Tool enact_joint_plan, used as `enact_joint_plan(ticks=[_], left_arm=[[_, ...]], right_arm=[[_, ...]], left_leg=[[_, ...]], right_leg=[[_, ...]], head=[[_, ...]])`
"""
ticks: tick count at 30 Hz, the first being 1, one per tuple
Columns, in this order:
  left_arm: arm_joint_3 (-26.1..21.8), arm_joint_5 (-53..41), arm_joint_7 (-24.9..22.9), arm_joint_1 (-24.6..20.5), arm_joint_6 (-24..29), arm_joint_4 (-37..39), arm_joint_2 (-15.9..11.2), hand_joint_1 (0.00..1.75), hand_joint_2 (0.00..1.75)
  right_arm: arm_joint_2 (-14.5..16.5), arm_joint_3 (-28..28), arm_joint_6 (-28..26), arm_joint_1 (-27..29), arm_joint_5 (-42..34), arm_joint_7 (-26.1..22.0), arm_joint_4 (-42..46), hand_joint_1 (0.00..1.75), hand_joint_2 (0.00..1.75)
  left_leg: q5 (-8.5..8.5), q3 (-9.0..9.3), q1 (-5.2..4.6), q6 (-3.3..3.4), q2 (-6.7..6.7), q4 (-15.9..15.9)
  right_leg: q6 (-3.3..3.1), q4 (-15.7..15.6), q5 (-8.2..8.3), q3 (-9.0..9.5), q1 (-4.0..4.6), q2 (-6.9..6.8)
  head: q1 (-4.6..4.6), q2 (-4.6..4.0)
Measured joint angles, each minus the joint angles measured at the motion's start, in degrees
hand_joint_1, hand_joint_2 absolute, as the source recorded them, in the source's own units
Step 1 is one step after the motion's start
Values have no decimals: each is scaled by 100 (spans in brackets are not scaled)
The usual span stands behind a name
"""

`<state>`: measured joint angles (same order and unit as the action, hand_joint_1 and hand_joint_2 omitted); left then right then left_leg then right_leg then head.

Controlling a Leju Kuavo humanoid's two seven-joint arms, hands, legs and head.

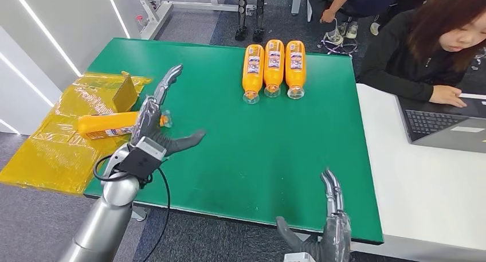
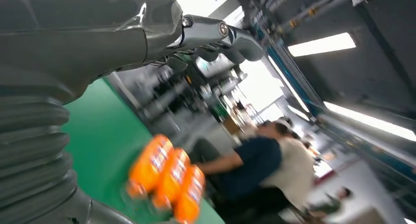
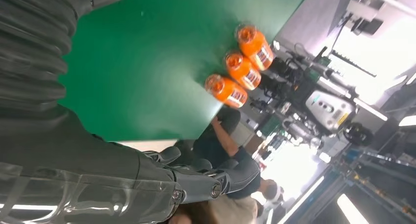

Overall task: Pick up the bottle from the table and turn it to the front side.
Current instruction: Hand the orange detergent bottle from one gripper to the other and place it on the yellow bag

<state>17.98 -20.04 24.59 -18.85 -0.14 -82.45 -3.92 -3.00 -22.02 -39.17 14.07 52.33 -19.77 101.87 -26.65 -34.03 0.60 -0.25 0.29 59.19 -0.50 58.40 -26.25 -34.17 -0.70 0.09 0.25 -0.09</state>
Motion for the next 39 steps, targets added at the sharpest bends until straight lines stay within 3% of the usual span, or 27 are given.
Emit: enact_joint_plan(ticks=[7,10,13,22,39], left_arm=[[49,1419,202,764,-1205,-181,424,0,175],[53,2232,297,1035,-1847,2,626,0,175],[59,2631,435,1278,-2137,178,786,0,175],[213,2571,443,1733,-2141,124,986,0,175],[429,2707,475,1813,-2026,72,997,0,175]], right_arm=[[86,697,-2,705,85,64,991,0,175],[105,882,-2,842,-11,70,1324,0,175],[107,994,-2,902,-58,74,1610,0,175],[108,1068,-2,932,-69,192,2017,0,175],[11,893,1,921,-443,302,2021,0,175]], left_leg=[[-12,-3,-1,4,1,0],[-13,-2,-2,5,1,0],[-13,-2,-1,5,2,0],[-13,-2,0,4,0,-1],[-13,-3,0,4,0,-1]], right_leg=[[1,-4,-7,0,-1,-1],[1,-5,-7,0,-1,0],[1,-4,-6,0,-1,0],[0,-3,-7,0,0,-3],[-1,-2,-7,2,0,-3]], head=[[1,0],[1,0],[1,0],[-1,0],[1,0]])
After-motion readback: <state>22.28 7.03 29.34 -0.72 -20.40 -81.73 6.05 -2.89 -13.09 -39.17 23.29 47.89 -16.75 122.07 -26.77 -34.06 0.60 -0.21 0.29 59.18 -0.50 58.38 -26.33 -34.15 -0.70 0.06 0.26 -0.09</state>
